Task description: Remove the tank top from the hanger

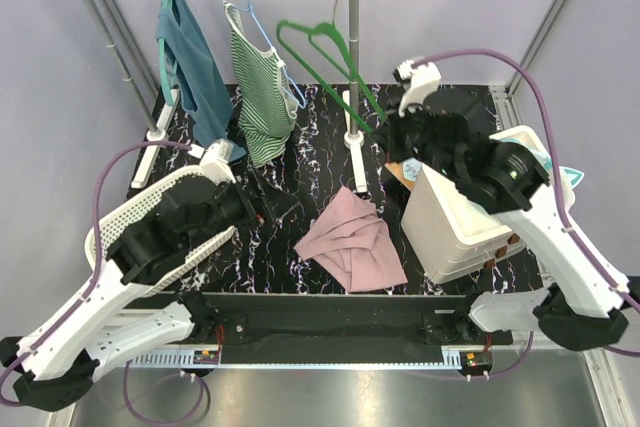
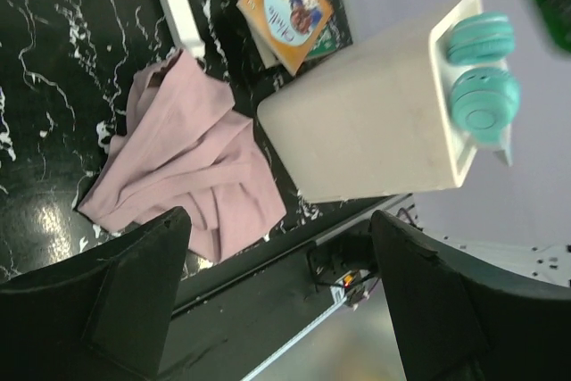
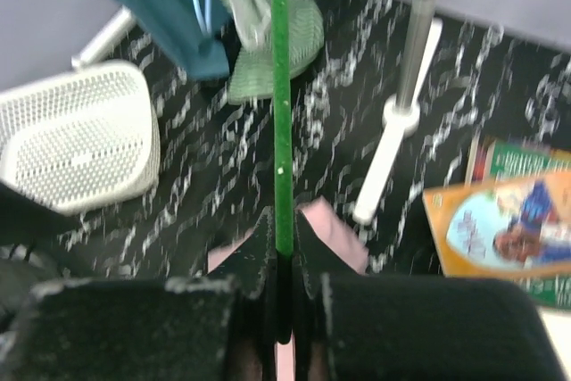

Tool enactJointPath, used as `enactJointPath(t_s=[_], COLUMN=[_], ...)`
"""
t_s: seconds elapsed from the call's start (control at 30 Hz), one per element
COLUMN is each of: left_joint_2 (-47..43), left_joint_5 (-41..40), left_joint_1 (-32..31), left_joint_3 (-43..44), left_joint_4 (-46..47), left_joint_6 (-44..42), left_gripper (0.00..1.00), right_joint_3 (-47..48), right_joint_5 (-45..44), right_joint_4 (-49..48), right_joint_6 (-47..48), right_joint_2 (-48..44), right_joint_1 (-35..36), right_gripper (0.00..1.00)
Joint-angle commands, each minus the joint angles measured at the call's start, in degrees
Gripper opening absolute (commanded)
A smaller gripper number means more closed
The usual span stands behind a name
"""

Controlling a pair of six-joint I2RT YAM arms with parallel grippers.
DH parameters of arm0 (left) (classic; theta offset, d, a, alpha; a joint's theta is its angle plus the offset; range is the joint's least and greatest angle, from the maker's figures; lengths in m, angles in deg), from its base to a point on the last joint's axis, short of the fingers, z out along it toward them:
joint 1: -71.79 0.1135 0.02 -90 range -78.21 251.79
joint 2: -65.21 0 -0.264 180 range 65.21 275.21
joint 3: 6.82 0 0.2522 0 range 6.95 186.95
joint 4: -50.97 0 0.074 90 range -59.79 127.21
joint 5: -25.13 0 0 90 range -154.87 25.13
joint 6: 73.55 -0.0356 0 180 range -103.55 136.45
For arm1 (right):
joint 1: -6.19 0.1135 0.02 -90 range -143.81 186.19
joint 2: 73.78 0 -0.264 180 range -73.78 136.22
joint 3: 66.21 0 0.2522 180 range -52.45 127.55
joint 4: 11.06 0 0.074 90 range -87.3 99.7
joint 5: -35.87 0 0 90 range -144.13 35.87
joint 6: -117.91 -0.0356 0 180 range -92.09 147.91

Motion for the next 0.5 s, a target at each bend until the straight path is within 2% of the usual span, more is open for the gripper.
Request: enactJointPath(t_s=[0.0, 0.23, 0.47], left_joint_2=[4.05, 12.93, 12.50], left_joint_5=[4.23, 5.81, 6.78], left_joint_1=[0.14, 0.23, 0.23], left_joint_3=[2.75, 13.13, 14.63], left_joint_4=[-1.37, -9.18, -12.54], left_joint_6=[-4.62, -15.89, -20.20], left_gripper=[0.88, 0.88, 0.89], right_joint_3=[9.39, 19.16, 23.11], right_joint_5=[-4.22, -4.49, -4.05], right_joint_4=[-10.80, -11.51, -9.67], right_joint_6=[6.67, 7.47, 2.99], right_joint_2=[5.12, 16.98, 22.44], right_joint_1=[0.21, 0.12, -1.37], right_gripper=[0.00, 0.00, 0.00])
